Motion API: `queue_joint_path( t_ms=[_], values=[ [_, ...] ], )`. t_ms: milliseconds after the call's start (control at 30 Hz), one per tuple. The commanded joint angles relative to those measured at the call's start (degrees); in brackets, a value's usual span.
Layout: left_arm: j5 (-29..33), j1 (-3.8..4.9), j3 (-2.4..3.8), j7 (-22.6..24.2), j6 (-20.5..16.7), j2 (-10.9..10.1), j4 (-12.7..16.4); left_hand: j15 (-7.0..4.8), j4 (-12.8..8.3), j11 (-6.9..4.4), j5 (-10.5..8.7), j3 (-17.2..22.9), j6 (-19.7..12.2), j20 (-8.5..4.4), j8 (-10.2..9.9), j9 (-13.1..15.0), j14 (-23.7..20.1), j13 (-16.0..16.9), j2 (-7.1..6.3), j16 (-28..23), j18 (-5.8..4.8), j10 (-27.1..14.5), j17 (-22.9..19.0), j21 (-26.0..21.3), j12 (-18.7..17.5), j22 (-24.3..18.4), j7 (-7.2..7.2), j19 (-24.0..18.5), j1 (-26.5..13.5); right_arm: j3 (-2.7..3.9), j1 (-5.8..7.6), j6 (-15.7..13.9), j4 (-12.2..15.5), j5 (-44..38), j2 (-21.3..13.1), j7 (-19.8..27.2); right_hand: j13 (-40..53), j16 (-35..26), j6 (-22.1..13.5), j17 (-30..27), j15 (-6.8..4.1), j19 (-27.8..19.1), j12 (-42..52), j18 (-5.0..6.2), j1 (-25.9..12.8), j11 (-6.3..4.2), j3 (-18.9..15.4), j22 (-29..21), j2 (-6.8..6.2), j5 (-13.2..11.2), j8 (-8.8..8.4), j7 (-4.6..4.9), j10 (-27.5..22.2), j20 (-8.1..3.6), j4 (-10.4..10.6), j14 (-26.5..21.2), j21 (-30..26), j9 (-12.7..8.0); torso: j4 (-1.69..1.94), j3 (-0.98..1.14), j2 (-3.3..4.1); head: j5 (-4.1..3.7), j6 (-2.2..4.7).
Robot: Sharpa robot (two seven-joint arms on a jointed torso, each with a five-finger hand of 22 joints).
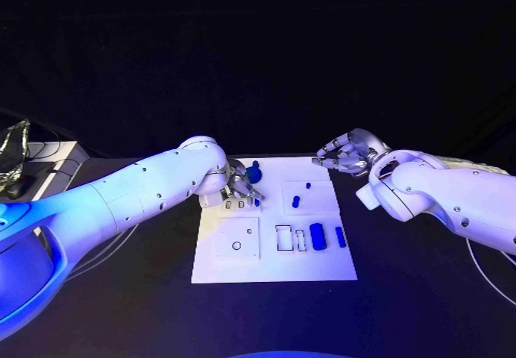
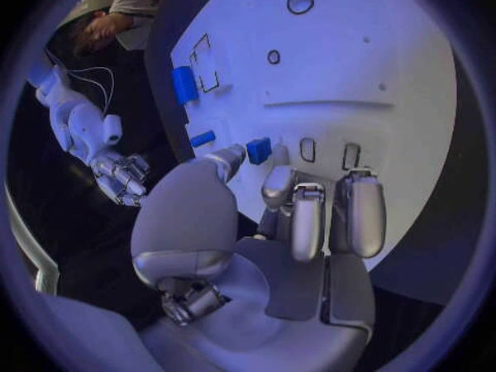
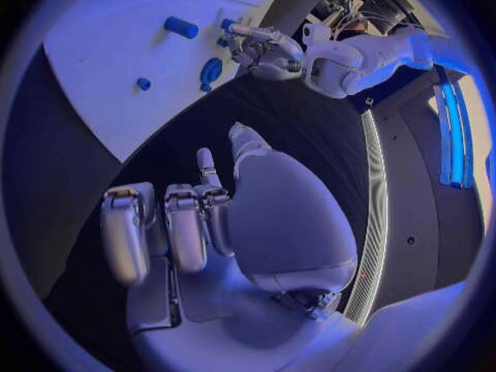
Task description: Assemble the parts on the task board
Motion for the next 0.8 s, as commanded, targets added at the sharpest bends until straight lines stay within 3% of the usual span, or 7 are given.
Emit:
queue_joint_path(
  t_ms=[33,333,467,533,600,800],
  values=[
    [0.5,0.02,-0.04,0.6,1.3,0.3,-0.1,0.19,-0.1,0.14,-0.15,0.4,0.2,0.16,-0.2,0.1,5.6,0.1,-0.11,0.3,-0.78,-0.2,14.4,0.2,-0.1,0.9,0.08,0.1,0.6,0.02,0.01,0.8,0.1,-0.6,0.1,0.2,14.8,0.1,-0.1,14.1,-0.32,5.1,0.2,-0.72,-0.5,-0.30,0.3,13.5,0.06,0.3,0.21,-0.05,5.6,-0.48,0.0,5.8,-0.3,0.0,0.04,0.03,-0.04,-0.06,-0.10],
    [0.8,-0.02,-0.22,0.9,0.5,0.4,-0.4,0.17,-0.2,0.10,-0.15,1.9,0.5,0.16,-0.8,0.4,5.6,0.0,0.73,0.3,-0.78,-0.2,14.4,0.3,-0.4,1.0,0.04,0.1,2.1,0.02,0.01,1.0,0.0,-0.6,0.2,0.2,14.8,0.1,-0.1,14.1,-0.32,5.1,0.2,-0.72,-0.5,-0.30,0.3,13.5,0.06,0.3,0.21,-0.05,5.6,-0.48,0.0,5.8,-0.3,0.0,0.16,0.07,-0.14,-0.01,-0.42],
    [1.6,-0.04,-0.24,1.1,0.3,0.3,-0.4,0.01,-1.2,-0.10,-0.07,7.0,0.6,0.04,-1.7,1.0,5.5,-0.2,0.91,0.2,-0.71,-0.4,14.2,0.2,-0.9,0.8,-0.06,-0.2,5.3,0.02,0.01,0.8,0.0,-0.7,0.2,0.2,14.8,0.1,-0.1,14.1,-0.32,5.1,0.2,-0.72,-0.5,-0.30,0.3,13.5,0.06,0.3,0.21,-0.05,5.6,-0.48,0.0,5.8,-0.3,0.0,0.11,0.08,-0.17,0.03,-0.45],
    [2.7,-0.09,-0.24,1.1,0.1,0.2,-0.5,-0.21,-4.4,-0.28,-0.09,12.3,0.6,-0.06,-2.0,1.7,5.5,-1.2,1.19,0.1,-0.63,-1.2,14.0,0.1,-1.9,0.5,-0.30,-0.6,9.0,0.02,0.00,0.3,0.0,-1.6,0.3,0.2,14.7,0.1,-0.2,14.1,-0.33,5.1,0.2,-0.72,-0.6,-0.31,0.4,13.5,0.07,0.3,0.28,-0.06,5.6,-0.49,0.0,5.8,-0.4,0.1,0.11,0.07,-0.16,0.01,-0.44],
    [3.6,-0.12,-0.24,1.1,0.0,0.2,-0.5,-0.16,-7.0,-0.26,-0.08,16.3,0.5,-0.08,-1.8,2.8,5.4,-1.5,1.16,0.0,-0.61,-1.4,14.0,0.0,-2.4,0.4,-0.23,-0.7,9.9,0.02,0.00,0.1,0.1,-2.1,0.3,0.2,14.8,0.0,-0.2,14.0,-0.33,5.1,0.2,-0.72,-0.8,-0.30,0.5,13.5,0.20,0.4,0.33,-0.06,5.6,-0.50,0.0,5.8,-0.3,0.2,0.12,0.07,-0.17,0.01,-0.49],
    [5.9,-0.14,-0.25,1.4,-0.1,0.1,-0.7,-0.17,-11.1,-0.35,-0.01,21.9,0.3,-0.08,-0.1,5.8,5.4,-2.3,1.46,0.0,-0.55,-1.5,14.0,0.0,-3.4,0.3,-0.23,-1.0,9.2,0.02,0.00,0.0,0.1,-2.6,0.4,0.0,14.7,0.0,-0.2,14.0,-0.34,5.0,0.2,-0.69,-1.0,-0.30,0.5,13.5,0.31,0.5,0.38,-0.06,5.6,-0.50,0.1,5.8,-0.4,0.2,0.17,0.12,-0.24,0.04,-0.51]
  ],
)
